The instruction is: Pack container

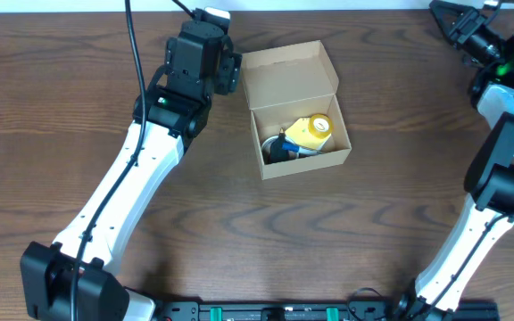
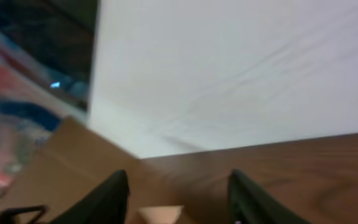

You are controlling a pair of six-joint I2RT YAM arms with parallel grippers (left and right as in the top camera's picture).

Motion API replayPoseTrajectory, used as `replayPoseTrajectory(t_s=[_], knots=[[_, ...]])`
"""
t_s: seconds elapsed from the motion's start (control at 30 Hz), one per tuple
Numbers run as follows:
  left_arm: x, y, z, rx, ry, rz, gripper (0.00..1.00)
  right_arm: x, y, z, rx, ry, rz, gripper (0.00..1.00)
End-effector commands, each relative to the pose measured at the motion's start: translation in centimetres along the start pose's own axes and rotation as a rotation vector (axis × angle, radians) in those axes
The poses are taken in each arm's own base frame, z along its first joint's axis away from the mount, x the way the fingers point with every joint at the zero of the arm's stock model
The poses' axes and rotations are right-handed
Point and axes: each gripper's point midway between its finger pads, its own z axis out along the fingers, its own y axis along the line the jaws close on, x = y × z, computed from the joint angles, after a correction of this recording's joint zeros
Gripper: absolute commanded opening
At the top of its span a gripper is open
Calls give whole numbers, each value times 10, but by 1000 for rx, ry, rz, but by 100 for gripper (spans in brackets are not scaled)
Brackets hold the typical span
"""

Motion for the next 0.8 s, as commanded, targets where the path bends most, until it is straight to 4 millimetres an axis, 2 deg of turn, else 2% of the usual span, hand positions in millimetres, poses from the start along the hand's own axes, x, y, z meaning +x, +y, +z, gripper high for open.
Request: replayPoseTrajectory(t_s=[0.0,0.03,0.07,0.2,0.3,0.4,0.47,0.53,0.6,0.73,0.77], knots=[[-19,3,-9,-9,-51,-24,82,-24,-16,8,127,-146,-78,68],[-19,3,-9,-10,-53,-24,82,-28,-25,7,173,-184,-68,97],[-19,4,-9,-13,-52,-24,82,-32,-32,7,216,-214,-85,99],[-19,5,-9,-20,-53,-20,82,-32,-44,12,304,-237,-184,99],[-23,5,-9,-21,-66,-22,82,-21,-68,11,432,-207,-209,99],[-23,5,-9,-21,-68,-22,82,-3,-94,1,614,-131,-249,99],[-23,5,-9,-21,-68,-22,82,5,-101,-12,786,-50,-343,99],[-23,5,-9,-20,-68,-22,82,1,-91,-22,904,4,-446,99],[-23,5,-9,-20,-68,-22,82,-3,-76,-25,930,28,-494,99],[-22,5,-9,-19,-64,-22,82,-6,-34,-41,957,85,-488,99],[-21,4,-9,-16,-58,-20,82,-4,-25,-51,998,119,-497,99]])
